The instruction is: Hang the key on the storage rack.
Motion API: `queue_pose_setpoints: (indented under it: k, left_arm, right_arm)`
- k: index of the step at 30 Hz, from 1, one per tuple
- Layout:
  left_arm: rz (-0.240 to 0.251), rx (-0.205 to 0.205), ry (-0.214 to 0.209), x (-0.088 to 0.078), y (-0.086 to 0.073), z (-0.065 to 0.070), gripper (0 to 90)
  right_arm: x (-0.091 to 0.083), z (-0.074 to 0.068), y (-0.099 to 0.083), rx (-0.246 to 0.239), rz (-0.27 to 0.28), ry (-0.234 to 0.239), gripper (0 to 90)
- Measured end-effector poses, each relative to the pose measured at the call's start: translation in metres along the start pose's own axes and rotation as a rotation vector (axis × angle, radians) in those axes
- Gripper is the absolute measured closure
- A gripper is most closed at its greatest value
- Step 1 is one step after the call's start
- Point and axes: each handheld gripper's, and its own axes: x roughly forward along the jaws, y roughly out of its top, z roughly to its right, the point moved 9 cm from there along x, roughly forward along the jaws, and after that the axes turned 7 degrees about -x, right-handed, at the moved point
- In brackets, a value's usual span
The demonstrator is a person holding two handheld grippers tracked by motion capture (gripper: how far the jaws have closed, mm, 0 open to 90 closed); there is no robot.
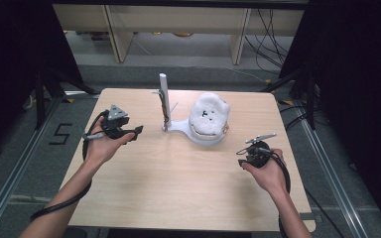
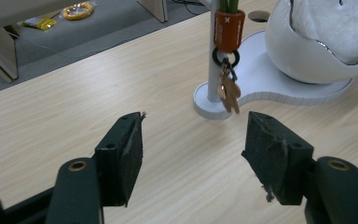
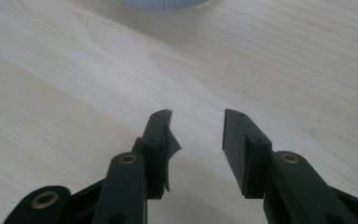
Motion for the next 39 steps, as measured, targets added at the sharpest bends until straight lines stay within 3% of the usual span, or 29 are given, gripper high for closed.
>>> queue_pose_setpoints:
  k: [6,10,11,15,19,20,24,30,36,39]
  left_arm:
    - [0.040,-0.029,0.001,-0.013,-0.015,-0.005,36.5]
    - [0.047,-0.046,0.015,-0.020,-0.027,-0.010,36.4]
    - [0.040,-0.037,0.015,-0.021,-0.031,-0.011,36.4]
    - [0.031,-0.054,0.015,-0.025,-0.045,-0.014,36.0]
    - [0.022,-0.066,0.025,-0.029,-0.061,-0.016,36.0]
    - [0.026,-0.072,0.028,-0.030,-0.064,-0.017,36.0]
    - [0.038,-0.089,0.038,-0.034,-0.076,-0.019,36.2]
    - [0.043,-0.114,0.039,-0.035,-0.094,-0.015,35.9]
    - [0.042,-0.136,0.038,-0.037,-0.111,-0.011,35.3]
    - [0.033,-0.136,0.040,-0.037,-0.117,-0.010,35.0]
  right_arm:
    - [-0.001,0.001,-0.003,0.027,0.003,-0.003,61.5]
    - [-0.001,0.004,-0.005,0.017,0.016,-0.001,60.9]
    - [-0.001,0.004,-0.006,0.040,0.014,-0.006,60.8]
    - [-0.002,0.006,-0.009,0.034,0.012,-0.006,60.2]
    - [-0.002,0.009,-0.012,0.047,0.030,-0.010,59.3]
    - [-0.002,0.008,-0.015,0.068,0.025,-0.004,59.1]
    - [-0.002,0.013,-0.020,0.060,0.047,-0.008,58.6]
    - [-0.001,0.012,-0.027,0.093,0.050,-0.003,57.9]
    - [0.005,0.013,-0.032,0.092,0.070,-0.006,57.3]
    - [0.005,0.010,-0.036,0.089,0.062,0.022,57.2]
